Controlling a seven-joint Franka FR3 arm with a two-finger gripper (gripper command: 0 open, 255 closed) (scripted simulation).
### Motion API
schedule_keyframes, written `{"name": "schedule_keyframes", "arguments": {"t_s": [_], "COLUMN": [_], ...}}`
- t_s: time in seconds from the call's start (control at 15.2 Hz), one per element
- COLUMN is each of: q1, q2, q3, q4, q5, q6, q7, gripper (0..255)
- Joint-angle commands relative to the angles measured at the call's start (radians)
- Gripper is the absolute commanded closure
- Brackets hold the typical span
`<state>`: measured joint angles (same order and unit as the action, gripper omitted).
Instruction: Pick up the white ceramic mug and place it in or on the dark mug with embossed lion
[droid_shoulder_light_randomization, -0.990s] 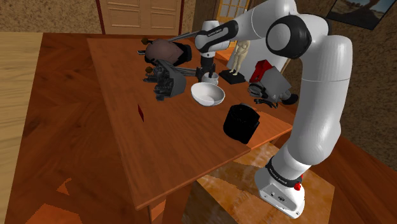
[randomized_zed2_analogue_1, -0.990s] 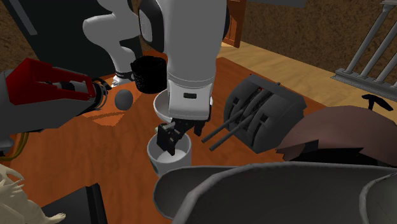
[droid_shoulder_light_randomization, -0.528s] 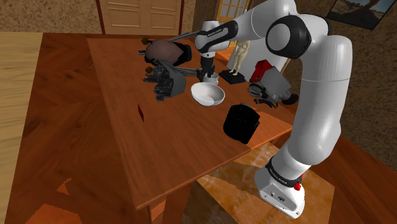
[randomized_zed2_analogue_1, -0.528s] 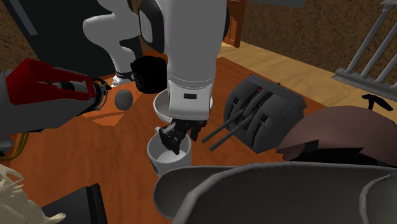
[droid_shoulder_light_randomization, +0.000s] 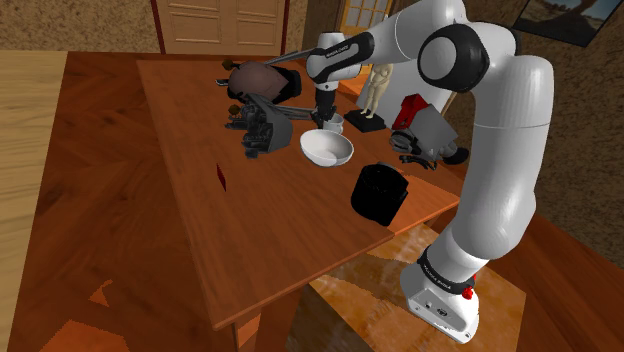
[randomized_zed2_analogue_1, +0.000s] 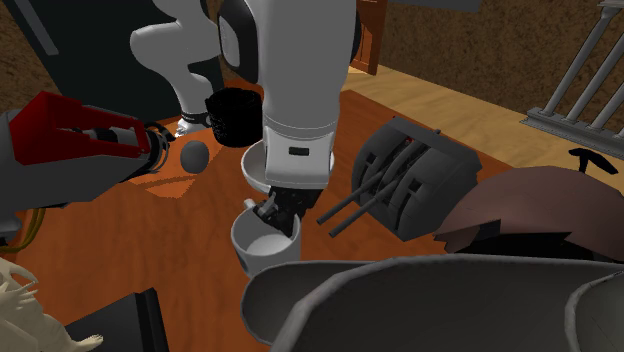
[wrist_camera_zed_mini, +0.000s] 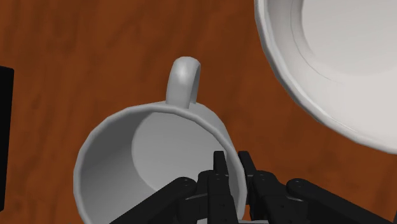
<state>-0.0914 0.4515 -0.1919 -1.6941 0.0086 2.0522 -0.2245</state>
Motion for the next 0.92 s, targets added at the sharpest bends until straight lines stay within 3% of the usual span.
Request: {"name": "schedule_keyframes", "arguments": {"t_s": [0.0, 0.86], "q1": [0.0, 0.003], "q2": [0.0, -0.064], "q3": [0.0, -0.006], "q4": [0.0, 0.085], "q5": [0.0, -0.011], "q6": [0.0, -0.148], "q7": [0.0, -0.001], "gripper": [255, 255]}}
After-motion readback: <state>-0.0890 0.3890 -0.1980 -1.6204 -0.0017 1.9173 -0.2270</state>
